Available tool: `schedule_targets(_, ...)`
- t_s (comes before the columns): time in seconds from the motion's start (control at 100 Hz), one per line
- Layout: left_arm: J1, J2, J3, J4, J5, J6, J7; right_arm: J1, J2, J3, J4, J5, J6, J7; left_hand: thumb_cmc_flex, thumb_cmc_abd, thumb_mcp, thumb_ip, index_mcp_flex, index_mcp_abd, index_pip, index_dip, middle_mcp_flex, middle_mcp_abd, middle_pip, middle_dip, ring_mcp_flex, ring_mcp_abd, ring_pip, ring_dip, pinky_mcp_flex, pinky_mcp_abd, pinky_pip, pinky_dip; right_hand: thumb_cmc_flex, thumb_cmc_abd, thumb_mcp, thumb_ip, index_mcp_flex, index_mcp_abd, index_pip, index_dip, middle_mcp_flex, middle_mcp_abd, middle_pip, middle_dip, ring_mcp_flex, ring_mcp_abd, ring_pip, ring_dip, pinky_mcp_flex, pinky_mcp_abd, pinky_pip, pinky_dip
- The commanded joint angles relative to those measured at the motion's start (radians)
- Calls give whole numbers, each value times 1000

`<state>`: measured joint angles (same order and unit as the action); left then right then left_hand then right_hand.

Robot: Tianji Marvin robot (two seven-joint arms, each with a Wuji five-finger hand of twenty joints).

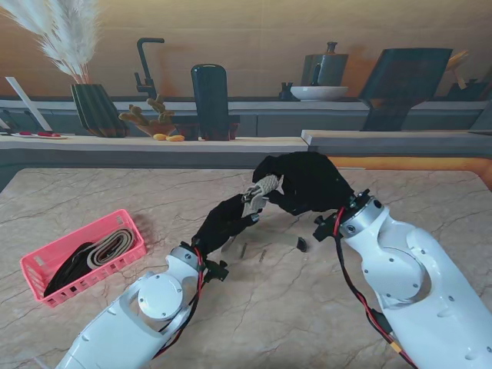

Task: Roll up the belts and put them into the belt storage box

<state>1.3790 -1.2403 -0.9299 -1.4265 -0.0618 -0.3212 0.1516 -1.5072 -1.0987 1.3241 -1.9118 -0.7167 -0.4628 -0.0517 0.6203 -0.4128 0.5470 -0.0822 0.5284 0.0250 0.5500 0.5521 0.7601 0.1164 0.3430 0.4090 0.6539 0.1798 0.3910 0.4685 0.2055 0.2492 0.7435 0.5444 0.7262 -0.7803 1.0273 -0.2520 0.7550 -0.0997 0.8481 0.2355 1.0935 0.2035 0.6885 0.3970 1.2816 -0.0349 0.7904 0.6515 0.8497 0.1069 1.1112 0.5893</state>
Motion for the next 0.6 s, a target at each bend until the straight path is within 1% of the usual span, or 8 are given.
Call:
schedule_targets(0.0, 13, -5, -4, -15, -17, -1, -10, -8, -1, 8, -27, -1, -6, -7, -28, 18, -15, 18, 2, -12, -11, -3, 48, -9, 30, 18, 21, 6, 29, 30, -3, 9, 18, 26, 76, 75, 73, 17, 122, -77, 227, 65, 12, -12, 17, 10, 35, -21, 21, -11, -5, -21, 22, 23)
schedule_targets(0.14, 17, -3, -6, -31, -51, -14, -30, -12, -1, 26, -52, 4, -1, 1, -31, 47, -16, 15, 83, 1, 48, 23, 183, 0, 94, 36, 137, 14, 150, 69, 68, -15, 128, 68, 76, 77, 71, 18, 120, -79, 228, 65, 11, -13, 18, 9, 36, -22, 20, -11, -4, -22, 22, 24)
schedule_targets(0.23, 18, -1, -5, -42, -77, -19, -47, -14, -1, 39, -66, 2, -1, 1, -24, 76, -33, 14, 118, 5, 74, 24, 225, 9, 114, 29, 164, 25, 208, 61, 93, -23, 197, 64, 75, 78, 68, 18, 119, -83, 229, 64, 11, -15, 19, 9, 36, -24, 20, -12, -4, -24, 21, 25)
schedule_targets(0.28, 20, 1, -4, -48, -101, -21, -63, -16, -1, 44, -73, 5, 0, 3, 0, 70, -39, -4, 132, 3, 89, 26, 243, 10, 121, 25, 178, 31, 229, 53, 105, -24, 225, 59, 75, 78, 68, 18, 119, -84, 229, 64, 11, -16, 19, 9, 36, -24, 20, -12, -3, -25, 21, 26)
schedule_targets(0.35, 23, 5, -4, -58, -140, -20, -95, -16, -1, 51, -81, 7, 1, 4, 71, 57, -68, -39, 142, -7, 102, 16, 257, 11, 121, 14, 184, 32, 247, 32, 108, -22, 252, 36, 75, 79, 67, 18, 118, -85, 230, 64, 10, -16, 19, 8, 36, -25, 20, -12, -3, -25, 21, 26)
schedule_targets(0.39, 25, 8, -3, -63, -161, -20, -114, -14, -1, 54, -85, 5, 2, 2, 127, 58, -95, -45, 147, -15, 119, 7, 270, 9, 124, 10, 193, 31, 257, 24, 116, -22, 266, 25, 75, 80, 66, 18, 118, -85, 230, 64, 11, -17, 19, 9, 36, -25, 19, -12, -4, -26, 21, 26)
schedule_targets(0.48, 33, 12, -3, -75, -206, -17, -142, -8, -2, 61, -91, 3, 7, 1, 232, 77, -148, -47, 142, -32, 150, -18, 281, 7, 121, 5, 202, 32, 261, 14, 122, -23, 280, 9, 74, 83, 64, 19, 115, -88, 231, 65, 9, -19, 20, 8, 36, -28, 18, -12, -3, -29, 20, 27)
schedule_targets(0.59, 44, 15, -5, -88, -260, -13, -176, 3, -1, 60, -87, 17, 24, 14, 303, 110, -122, -41, 149, -53, 161, -21, 293, 1, 119, 3, 214, 29, 262, 12, 132, -23, 285, 8, 75, 84, 63, 19, 114, -88, 232, 65, 8, -19, 20, 8, 35, -27, 17, -13, -3, -30, 20, 28)
